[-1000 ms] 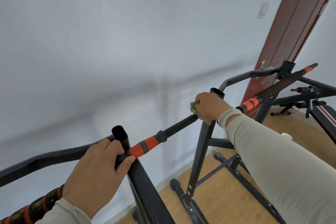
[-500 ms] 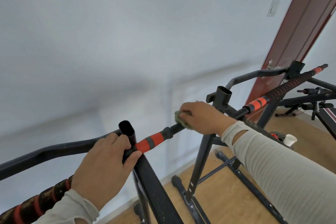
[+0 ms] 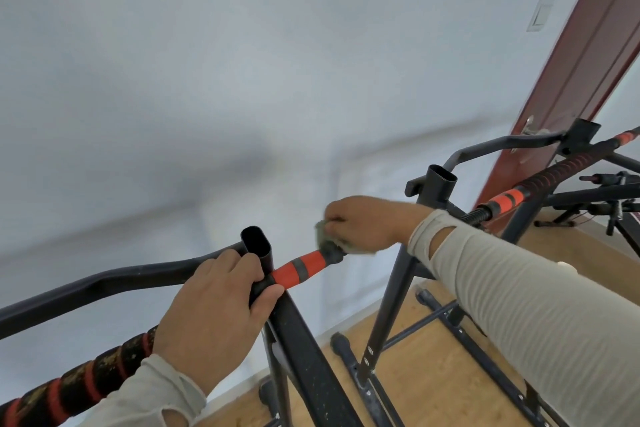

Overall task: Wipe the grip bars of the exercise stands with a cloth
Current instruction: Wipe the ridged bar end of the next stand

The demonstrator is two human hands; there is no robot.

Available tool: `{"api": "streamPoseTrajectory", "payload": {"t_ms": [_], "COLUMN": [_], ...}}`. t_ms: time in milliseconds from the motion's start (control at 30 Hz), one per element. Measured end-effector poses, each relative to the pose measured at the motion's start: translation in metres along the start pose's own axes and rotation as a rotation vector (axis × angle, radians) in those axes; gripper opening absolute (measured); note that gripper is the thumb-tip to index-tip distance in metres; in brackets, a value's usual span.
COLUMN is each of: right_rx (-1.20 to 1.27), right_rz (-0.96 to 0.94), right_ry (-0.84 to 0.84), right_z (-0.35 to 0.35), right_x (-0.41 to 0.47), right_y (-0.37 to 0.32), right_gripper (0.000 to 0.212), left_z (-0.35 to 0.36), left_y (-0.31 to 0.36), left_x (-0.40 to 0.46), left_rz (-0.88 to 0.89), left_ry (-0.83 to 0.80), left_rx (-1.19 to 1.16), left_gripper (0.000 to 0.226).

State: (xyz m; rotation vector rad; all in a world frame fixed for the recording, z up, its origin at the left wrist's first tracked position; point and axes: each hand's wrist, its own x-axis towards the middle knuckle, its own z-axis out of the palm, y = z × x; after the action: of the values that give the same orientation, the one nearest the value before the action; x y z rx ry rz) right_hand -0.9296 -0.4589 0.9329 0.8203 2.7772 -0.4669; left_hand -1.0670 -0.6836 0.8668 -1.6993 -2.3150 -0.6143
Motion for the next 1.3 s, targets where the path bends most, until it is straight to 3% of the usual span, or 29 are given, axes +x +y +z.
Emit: {"api": "streamPoseTrajectory", "payload": {"t_ms": [100,267,367,500,633,767,900,1033,1133,1300], "right_rx": [0.057,-0.093,-0.161,0.188,0.057,0.016,0.305,0.178,0.021,0.166], "right_rz": [-0.088,0.084,0.166,0.009,-0.136,0.036,0.219,-0.044,-0.195,0.039], "right_ry": [0.104,0.276,0.316,0.424,0.614,0.744,0.921,0.956,1.048,1.101], "right_z": [0.017,0.006,0.003,0.047,0.072,0.058,0.07,0.111,0.118,0.11], "right_x": [-0.006,-0.029,-0.025,-0.022,-0.03,-0.032,-0.03,-0.036,-0.032,-0.031], "right_y": [-0.004,0.056,0.056,0.007,0.008,0.062,0.062,0.006,0.029,0.076], "right_gripper": [0.022,0.019,0.023,0.022,0.028,0.029,0.026,0.018,0.014,0.012], "left_z": [0.0,0.001,0.001,0.001,0.0,0.001,0.001,0.001,0.0,-0.004], "left_y": [-0.001,0.0,-0.001,-0.001,0.001,0.0,0.0,0.0,0.002,0.005], "left_x": [0.0,0.001,0.0,0.0,0.0,0.001,0.001,0.002,0.002,0.004], "left_rz": [0.006,0.004,-0.004,-0.004,0.001,-0.01,-0.025,-0.036,-0.037,-0.046], "left_ry": [0.026,0.023,0.009,0.008,0.046,0.03,0.007,-0.025,-0.032,-0.058], "left_rx": [-0.005,0.024,0.027,0.014,0.038,0.027,0.019,0.001,-0.002,0.002], "left_gripper": [0.025,0.028,0.025,0.024,0.021,0.022,0.023,0.023,0.025,0.028]}}
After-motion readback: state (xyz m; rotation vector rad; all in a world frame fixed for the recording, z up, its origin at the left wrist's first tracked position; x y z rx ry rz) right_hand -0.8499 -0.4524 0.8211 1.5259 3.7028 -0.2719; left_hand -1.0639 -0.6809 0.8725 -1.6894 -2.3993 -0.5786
